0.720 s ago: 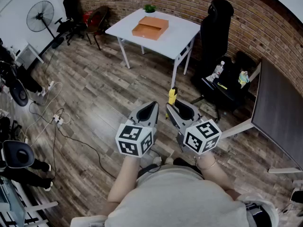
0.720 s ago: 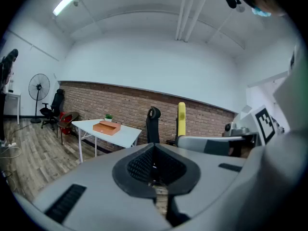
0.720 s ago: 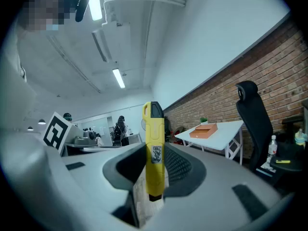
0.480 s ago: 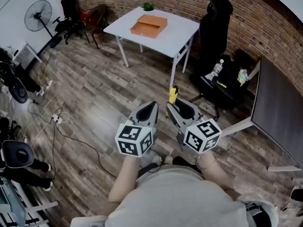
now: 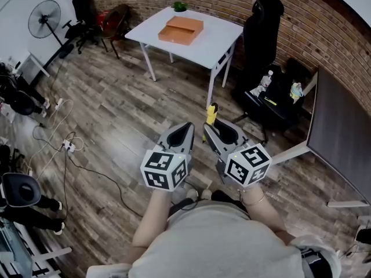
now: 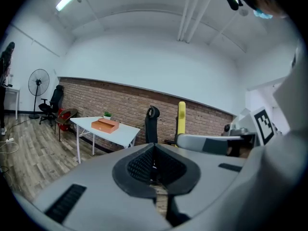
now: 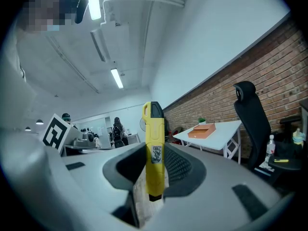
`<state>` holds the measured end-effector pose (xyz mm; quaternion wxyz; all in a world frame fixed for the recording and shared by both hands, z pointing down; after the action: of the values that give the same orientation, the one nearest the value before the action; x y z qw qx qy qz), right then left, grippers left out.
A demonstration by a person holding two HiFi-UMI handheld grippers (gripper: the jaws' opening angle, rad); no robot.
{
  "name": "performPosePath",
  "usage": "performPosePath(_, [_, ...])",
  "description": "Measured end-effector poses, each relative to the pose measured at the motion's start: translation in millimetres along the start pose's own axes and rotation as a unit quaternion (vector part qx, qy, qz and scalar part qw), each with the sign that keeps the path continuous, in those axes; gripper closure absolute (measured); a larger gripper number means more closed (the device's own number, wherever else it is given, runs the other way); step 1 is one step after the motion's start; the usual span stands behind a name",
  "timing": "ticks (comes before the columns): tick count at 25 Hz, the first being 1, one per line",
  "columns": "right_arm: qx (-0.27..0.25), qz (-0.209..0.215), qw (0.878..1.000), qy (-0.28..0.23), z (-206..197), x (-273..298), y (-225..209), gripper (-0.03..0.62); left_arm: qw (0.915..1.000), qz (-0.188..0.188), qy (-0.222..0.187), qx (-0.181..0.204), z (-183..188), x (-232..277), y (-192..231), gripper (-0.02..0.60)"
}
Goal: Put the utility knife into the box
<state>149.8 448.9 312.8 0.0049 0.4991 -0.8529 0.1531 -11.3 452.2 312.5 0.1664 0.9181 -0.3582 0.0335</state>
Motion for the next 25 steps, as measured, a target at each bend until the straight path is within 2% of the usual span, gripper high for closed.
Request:
performPosePath(10, [0.003, 0.005, 1.000, -0.001, 0.4, -4.5, -6.7, 0.484, 1.0000, 0.001, 0.002, -0.002, -1.3, 5.5, -5.2, 0.575])
performPosePath(18, [0.000, 0.021, 1.000, -0.007, 7.4, -8.5, -21.2, 0.482, 0.9998, 0.018, -0.001, 0.002, -1.6, 15.7, -12.1, 0.575])
performPosePath(25, [0.010, 0.036, 0.999, 0.011, -1.0, -12.9, -38.1, 0.482, 0.9997, 0.026, 0.003, -0.004, -11.2, 27.6, -26.7, 0.575])
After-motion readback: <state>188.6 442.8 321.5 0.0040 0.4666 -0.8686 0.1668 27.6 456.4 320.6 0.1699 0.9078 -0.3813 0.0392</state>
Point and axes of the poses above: the fingertips, and each gripper's own axes: x forward along the fingers, y to its left, z out of its top, the point moved 9 cm from there along -x, backward along the fingers, and after that the axes turned 12 degrees about -z, right-handed, at the moved point
